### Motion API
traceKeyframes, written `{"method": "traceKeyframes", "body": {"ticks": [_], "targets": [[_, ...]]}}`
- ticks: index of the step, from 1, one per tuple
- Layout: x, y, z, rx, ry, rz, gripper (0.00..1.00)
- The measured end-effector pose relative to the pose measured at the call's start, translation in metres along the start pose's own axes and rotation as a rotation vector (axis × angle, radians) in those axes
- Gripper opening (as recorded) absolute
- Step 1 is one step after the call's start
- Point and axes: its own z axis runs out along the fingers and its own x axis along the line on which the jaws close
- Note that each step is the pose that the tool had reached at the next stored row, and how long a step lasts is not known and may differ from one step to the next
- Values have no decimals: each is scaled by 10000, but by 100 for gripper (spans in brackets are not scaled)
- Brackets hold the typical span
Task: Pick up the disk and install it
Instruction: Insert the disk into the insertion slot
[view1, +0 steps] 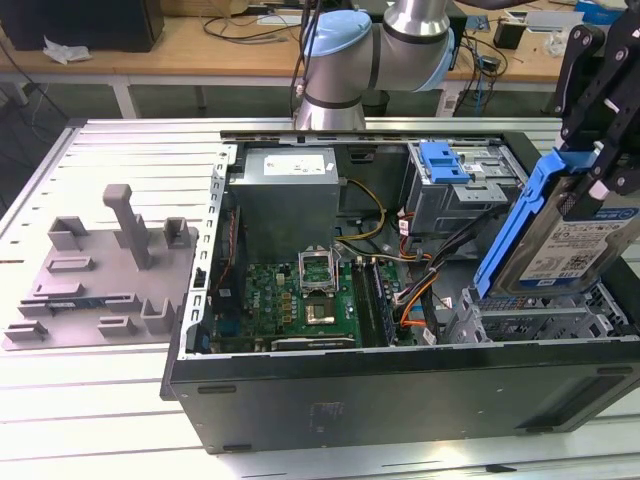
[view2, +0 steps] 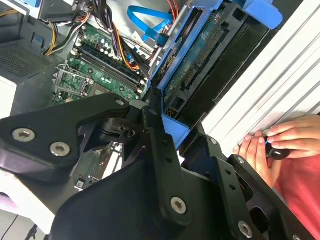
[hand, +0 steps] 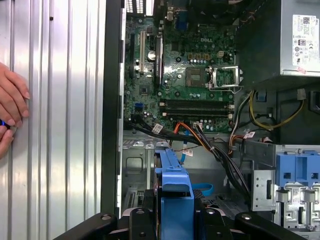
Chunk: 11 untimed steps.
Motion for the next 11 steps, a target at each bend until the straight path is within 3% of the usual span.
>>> {"method": "traceKeyframes", "body": {"ticks": [11], "targets": [[2,-5,40,4,-9,70,37]]}}
